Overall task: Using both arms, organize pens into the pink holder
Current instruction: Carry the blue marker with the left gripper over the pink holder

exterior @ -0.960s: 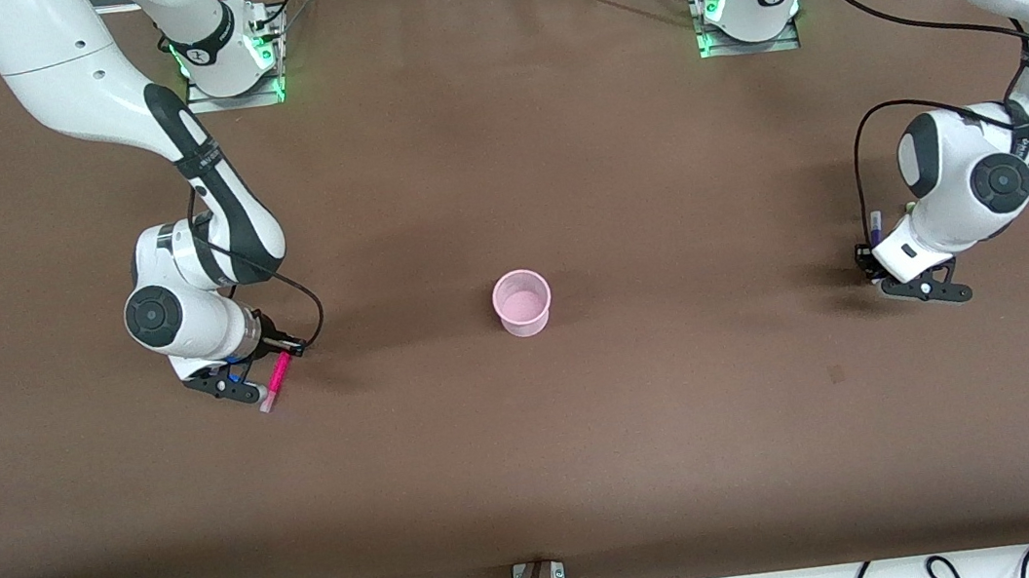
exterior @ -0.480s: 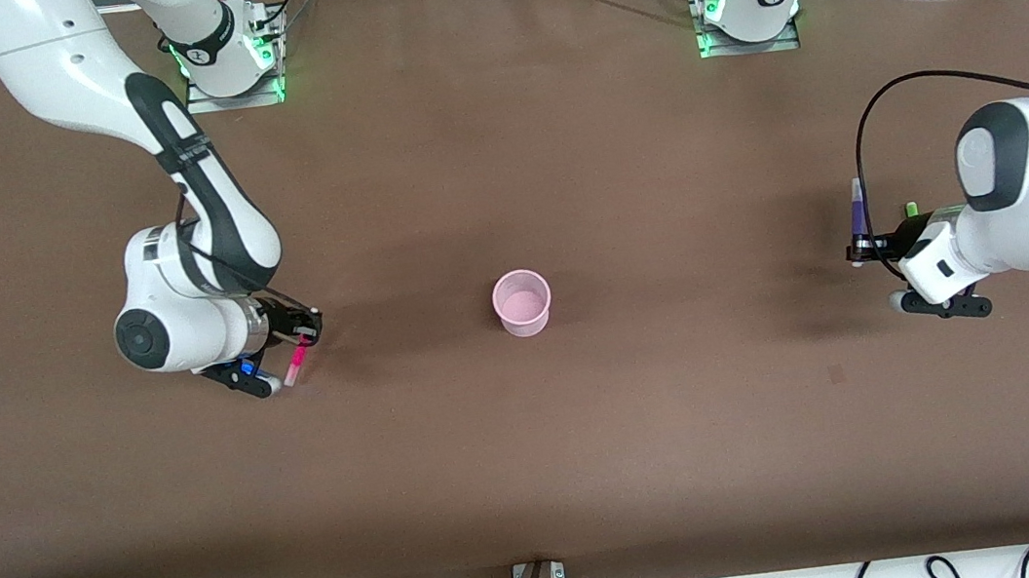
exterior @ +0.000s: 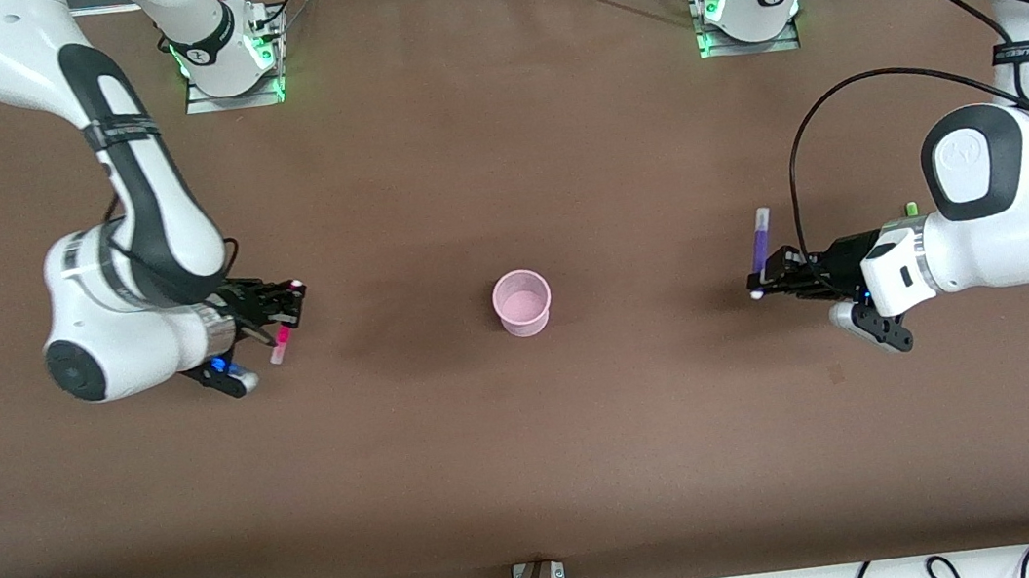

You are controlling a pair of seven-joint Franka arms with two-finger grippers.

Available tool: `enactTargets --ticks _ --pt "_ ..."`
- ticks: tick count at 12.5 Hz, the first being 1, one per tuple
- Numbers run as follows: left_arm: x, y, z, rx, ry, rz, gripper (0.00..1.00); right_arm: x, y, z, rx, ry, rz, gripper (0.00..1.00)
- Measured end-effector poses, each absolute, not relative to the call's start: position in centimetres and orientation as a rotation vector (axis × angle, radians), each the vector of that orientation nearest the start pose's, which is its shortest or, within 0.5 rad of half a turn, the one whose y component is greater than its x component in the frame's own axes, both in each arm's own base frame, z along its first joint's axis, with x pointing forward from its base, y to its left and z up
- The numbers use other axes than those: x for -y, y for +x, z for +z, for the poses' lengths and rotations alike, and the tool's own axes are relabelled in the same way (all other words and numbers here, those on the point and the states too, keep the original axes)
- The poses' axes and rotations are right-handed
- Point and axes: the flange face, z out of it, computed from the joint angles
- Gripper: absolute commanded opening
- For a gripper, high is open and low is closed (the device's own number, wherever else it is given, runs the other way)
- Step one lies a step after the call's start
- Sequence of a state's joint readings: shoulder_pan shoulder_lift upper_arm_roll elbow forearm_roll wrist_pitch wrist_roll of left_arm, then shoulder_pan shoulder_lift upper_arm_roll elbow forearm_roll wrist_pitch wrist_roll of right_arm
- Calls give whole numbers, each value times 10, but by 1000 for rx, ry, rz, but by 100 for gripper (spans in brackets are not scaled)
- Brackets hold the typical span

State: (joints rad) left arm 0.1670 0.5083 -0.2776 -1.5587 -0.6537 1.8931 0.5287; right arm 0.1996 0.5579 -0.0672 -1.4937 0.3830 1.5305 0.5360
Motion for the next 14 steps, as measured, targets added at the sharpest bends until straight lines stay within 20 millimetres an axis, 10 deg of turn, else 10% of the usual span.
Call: enactTargets --ticks 9,14 --pt "201 683 339 923 1696 725 0 -82 620 440 -708 -2742 982 0" --pt "319 644 299 1015 1696 948 0 -104 614 465 -947 -2554 1059 0"
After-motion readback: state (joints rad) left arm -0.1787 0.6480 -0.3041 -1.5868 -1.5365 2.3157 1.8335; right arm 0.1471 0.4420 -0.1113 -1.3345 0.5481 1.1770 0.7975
